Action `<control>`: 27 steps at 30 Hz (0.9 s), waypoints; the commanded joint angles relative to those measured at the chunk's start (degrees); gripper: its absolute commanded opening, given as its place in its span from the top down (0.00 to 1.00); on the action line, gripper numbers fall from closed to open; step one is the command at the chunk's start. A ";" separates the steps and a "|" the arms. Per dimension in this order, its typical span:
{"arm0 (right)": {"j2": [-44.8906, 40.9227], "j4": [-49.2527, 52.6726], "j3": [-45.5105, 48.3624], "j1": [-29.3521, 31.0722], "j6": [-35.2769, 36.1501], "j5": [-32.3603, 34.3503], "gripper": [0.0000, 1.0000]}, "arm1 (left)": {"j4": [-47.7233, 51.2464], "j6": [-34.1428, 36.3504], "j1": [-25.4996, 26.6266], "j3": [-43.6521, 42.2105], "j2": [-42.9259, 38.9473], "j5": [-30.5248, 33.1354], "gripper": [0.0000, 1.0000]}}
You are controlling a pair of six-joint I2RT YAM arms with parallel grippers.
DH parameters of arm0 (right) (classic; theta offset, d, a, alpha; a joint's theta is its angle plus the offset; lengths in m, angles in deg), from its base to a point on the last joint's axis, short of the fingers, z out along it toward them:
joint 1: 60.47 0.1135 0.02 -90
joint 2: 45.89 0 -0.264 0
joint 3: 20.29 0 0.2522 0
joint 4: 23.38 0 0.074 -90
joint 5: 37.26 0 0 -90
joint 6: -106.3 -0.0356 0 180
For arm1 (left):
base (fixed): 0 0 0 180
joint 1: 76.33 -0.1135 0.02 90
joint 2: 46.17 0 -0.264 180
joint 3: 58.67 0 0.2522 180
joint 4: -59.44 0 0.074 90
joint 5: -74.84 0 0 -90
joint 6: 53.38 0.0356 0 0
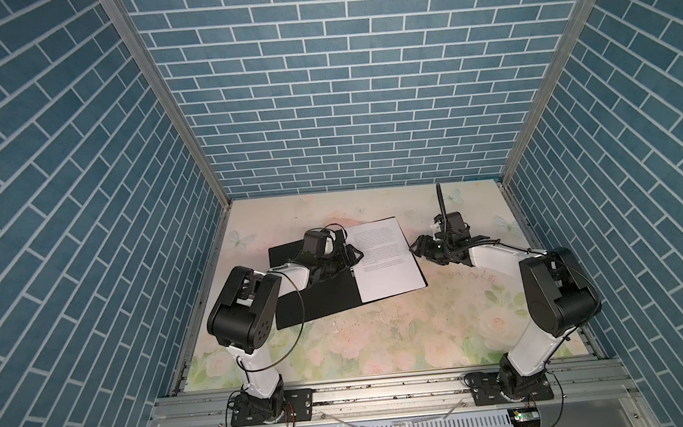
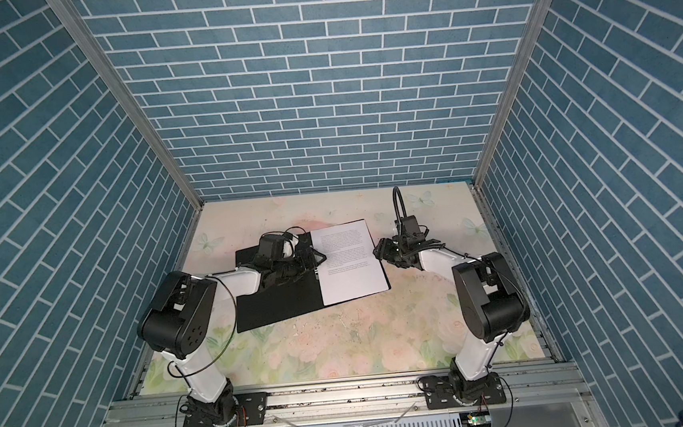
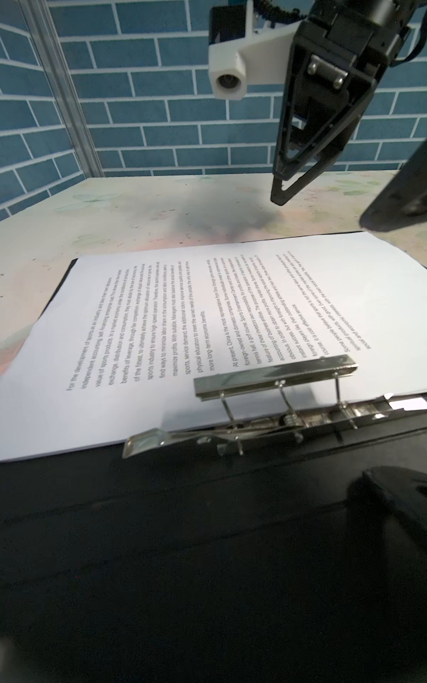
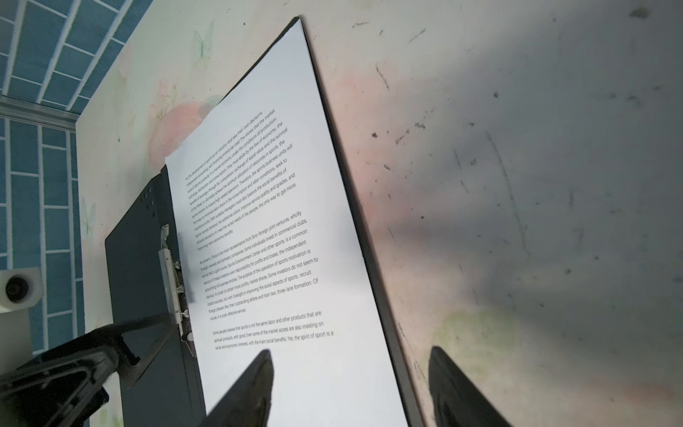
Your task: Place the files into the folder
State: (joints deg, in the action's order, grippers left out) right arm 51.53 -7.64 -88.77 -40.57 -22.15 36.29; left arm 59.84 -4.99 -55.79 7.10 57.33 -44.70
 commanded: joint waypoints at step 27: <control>-0.21 -3.18 4.90 -0.63 0.49 1.83 0.33 | 0.09 4.27 -3.22 13.38 11.37 -3.81 0.00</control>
State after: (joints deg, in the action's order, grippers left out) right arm 50.70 -10.53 -84.70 -40.99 -22.22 37.36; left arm 61.61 -1.07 -58.83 19.47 67.08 -47.58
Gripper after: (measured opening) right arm 0.672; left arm 0.995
